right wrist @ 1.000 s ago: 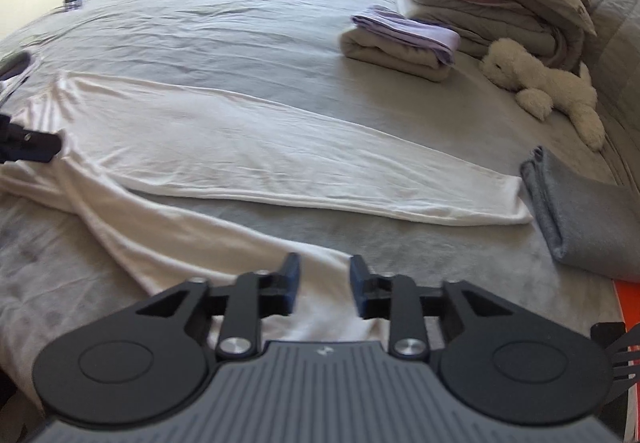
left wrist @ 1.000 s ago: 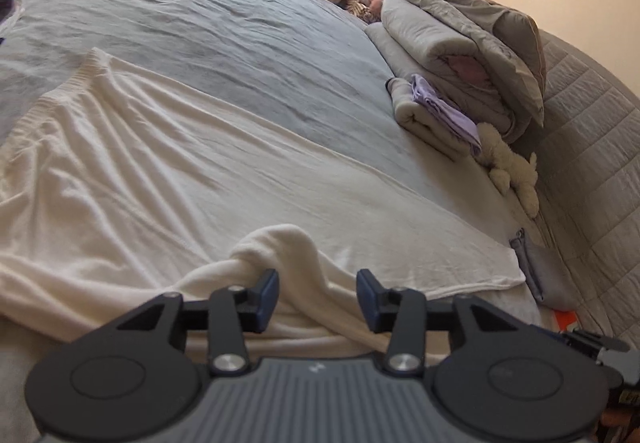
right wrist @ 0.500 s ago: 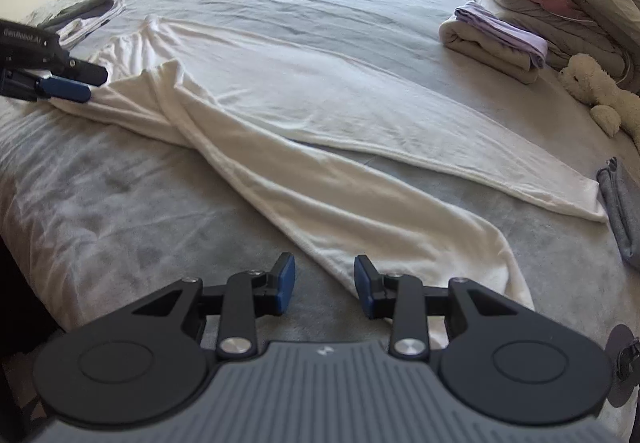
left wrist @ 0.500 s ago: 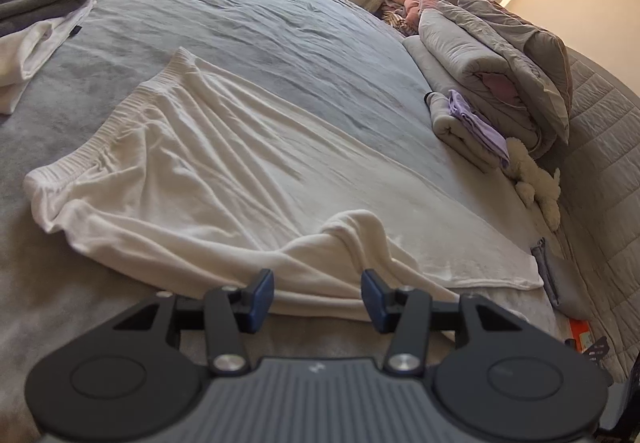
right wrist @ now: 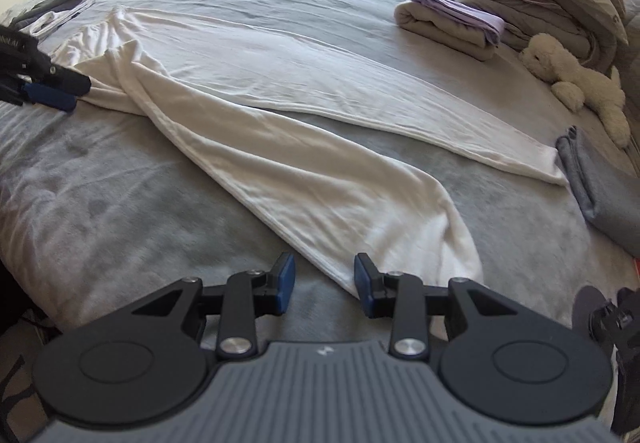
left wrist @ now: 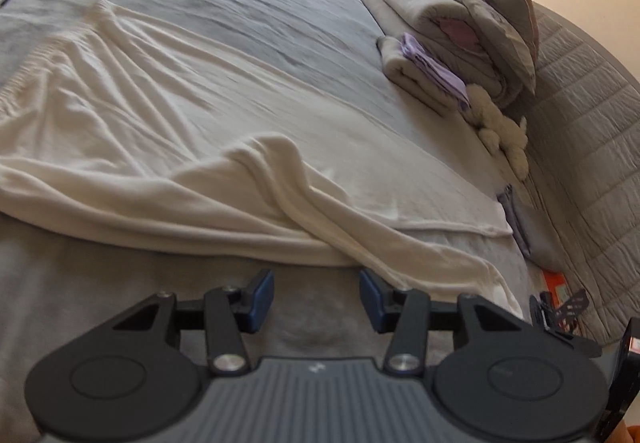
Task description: Fold clothes
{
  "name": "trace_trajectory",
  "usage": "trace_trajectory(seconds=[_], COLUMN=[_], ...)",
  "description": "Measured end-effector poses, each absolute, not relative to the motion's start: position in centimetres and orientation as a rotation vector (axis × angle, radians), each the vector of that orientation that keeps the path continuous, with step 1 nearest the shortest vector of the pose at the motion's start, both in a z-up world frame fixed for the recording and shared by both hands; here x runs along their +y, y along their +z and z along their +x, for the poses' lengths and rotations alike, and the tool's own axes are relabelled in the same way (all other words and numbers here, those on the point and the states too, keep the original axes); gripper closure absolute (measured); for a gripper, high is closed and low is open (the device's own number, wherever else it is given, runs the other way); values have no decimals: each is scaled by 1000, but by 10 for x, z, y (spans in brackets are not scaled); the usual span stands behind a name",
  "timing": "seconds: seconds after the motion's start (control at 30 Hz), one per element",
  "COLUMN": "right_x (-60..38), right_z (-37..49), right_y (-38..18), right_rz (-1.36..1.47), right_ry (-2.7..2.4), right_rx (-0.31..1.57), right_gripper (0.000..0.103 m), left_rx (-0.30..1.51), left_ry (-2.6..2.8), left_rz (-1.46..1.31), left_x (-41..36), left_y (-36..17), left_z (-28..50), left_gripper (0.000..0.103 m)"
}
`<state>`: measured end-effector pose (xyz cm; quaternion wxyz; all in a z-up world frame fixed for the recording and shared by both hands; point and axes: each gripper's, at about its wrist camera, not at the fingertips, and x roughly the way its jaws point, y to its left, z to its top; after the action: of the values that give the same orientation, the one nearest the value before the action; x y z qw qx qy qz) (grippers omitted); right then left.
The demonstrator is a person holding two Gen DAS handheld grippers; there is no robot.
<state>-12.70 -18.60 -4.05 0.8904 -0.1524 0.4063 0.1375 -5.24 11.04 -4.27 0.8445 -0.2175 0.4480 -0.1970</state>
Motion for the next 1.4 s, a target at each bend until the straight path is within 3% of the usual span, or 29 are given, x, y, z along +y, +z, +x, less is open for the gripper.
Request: trace_trajectory(seconds=[0.3,0.4,0.47,0.53,0.57,1.4], right_x=[-215,-216,-215,-213,-214,-218], right_z=[-133,-131,-129,-129,-129,-177], right_y=[-39,-40,-40,-40,-40,74], right_rz=[-274,-281,-292,-309,-313,-302], right_ry=[250,259,266,268,260,173], right_rx=[847,851,854,849,846,585], right_gripper=[70,73,78,96,98,103], left_rx=[967,972,980,986,982,634], left_ry=[-470,-465,-445,-429,-423,-534], left_rz=[-497,-531,-547,-553,-556,-488], left_x=[65,55,50,48,48,67], left_y=[-49,-53,-57,-60,-60,44], left_z=[-46,-40,-37,-37,-38,-97], left_gripper=[57,68,84,98,101,103])
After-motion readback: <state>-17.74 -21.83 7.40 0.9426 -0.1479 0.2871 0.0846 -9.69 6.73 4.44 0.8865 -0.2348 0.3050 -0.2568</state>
